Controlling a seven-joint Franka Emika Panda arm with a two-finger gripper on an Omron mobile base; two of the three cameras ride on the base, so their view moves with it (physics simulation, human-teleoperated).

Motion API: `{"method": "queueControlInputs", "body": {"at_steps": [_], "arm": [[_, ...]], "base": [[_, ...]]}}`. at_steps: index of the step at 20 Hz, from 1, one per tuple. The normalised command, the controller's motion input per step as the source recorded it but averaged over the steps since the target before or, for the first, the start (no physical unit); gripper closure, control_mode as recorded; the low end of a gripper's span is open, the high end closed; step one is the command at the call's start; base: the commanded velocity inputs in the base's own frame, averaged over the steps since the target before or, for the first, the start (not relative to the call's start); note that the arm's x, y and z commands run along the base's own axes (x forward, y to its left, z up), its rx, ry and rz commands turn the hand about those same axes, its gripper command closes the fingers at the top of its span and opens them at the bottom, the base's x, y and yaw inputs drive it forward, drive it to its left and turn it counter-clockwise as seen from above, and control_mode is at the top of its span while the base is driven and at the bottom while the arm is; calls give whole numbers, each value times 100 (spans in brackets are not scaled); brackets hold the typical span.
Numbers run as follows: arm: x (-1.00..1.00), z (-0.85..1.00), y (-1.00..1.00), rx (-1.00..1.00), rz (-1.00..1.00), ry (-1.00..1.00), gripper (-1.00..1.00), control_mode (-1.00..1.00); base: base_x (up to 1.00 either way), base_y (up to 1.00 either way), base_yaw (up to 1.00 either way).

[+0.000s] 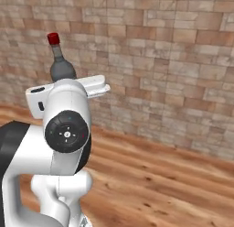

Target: There is a bowl on the dining counter. Grab a lemon wedge from the fridge and place it in the bowl. Then get the liquor bottle and glass cup from the cabinet and place them next to the bowl.

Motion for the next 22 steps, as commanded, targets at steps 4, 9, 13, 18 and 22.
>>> {"method": "queueControlInputs", "body": {"at_steps": [4, 9, 13, 18, 22], "arm": [[0, 0, 0, 0, 0, 0, 100, 100], [0, 0, 0, 0, 0, 0, 100, 100], [0, 0, 0, 0, 0, 0, 100, 100], [0, 0, 0, 0, 0, 0, 100, 100], [0, 0, 0, 0, 0, 0, 100, 100]], "base": [[100, 7, 53], [100, 3, 53], [100, 4, 52], [100, 8, 50], [100, 12, 49]]}}
